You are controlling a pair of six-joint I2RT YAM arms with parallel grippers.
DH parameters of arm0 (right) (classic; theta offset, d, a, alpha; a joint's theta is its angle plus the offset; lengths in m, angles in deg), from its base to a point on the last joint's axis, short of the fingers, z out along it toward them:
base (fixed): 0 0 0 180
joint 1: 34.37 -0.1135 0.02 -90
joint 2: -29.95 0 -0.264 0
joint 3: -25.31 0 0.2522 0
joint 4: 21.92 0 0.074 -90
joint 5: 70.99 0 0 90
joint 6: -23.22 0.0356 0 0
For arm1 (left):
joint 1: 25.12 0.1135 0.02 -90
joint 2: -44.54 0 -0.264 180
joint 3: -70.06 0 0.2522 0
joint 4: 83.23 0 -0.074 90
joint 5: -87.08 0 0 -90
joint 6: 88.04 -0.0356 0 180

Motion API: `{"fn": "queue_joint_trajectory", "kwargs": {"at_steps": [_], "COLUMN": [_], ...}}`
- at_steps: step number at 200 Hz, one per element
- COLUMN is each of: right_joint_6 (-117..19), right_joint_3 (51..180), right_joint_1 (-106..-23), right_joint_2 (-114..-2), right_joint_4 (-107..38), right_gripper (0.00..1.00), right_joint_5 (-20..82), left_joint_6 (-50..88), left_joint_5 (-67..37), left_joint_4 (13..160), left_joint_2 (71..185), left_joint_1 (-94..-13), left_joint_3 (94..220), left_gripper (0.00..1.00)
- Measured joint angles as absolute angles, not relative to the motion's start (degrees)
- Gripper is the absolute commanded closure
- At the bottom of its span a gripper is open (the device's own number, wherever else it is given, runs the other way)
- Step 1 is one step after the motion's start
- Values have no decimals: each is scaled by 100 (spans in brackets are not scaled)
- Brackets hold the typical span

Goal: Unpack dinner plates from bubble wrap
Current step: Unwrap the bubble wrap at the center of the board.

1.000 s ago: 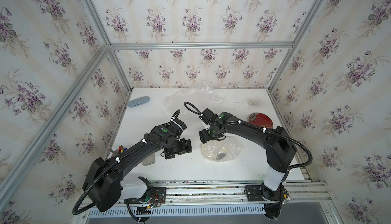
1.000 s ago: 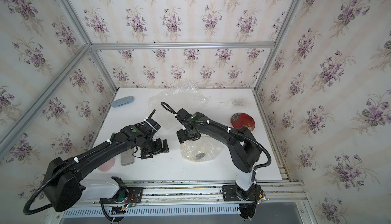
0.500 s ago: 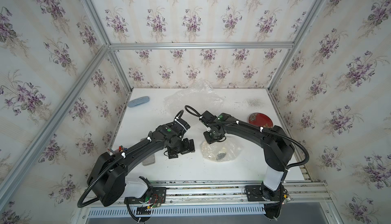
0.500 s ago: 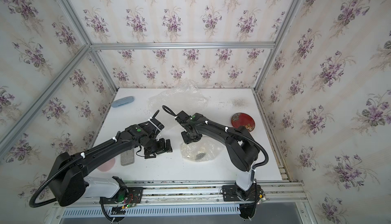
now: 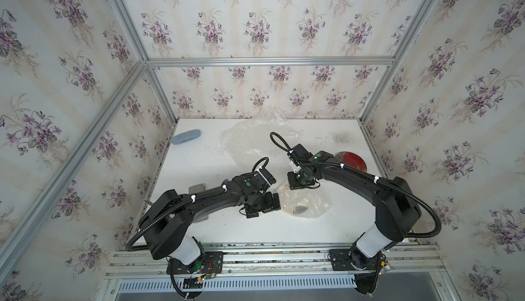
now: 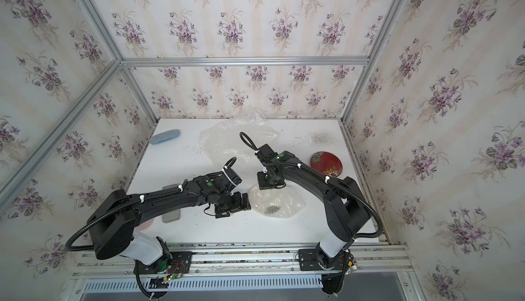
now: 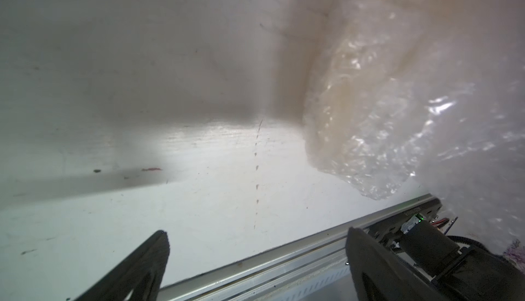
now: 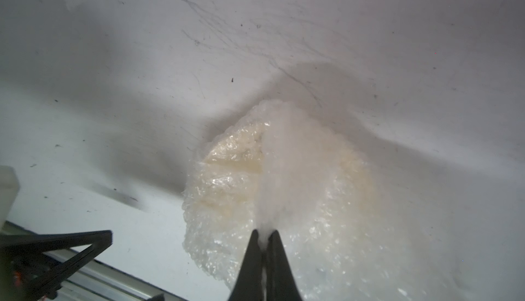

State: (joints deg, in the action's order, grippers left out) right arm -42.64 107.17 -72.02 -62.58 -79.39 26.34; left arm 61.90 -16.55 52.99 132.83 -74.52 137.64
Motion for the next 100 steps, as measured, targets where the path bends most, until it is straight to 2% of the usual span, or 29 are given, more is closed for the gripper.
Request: {"fn": "queue_joint_trajectory", "kwargs": {"at_steps": [48,100], "right_joint_6": [-3978,-3768], "right_joint_3": [10358,10267], "right_joint_1": [-6924,-6837], "right_joint_2": [-5734,-5421], "right_joint_4": [-7679,-7554], "right_gripper": [100,100], "right_joint_5": [3384,3644], "left_joint_6": [6442,6542], "left_joint_5": [-1659,-1775], "left_joint_4": [6328,7021], "left_joint_2": [13631,14007], "left_joint_1": [-7465,-7468], "left_joint_3": [13884,14147], "left_gripper": [1,1]}}
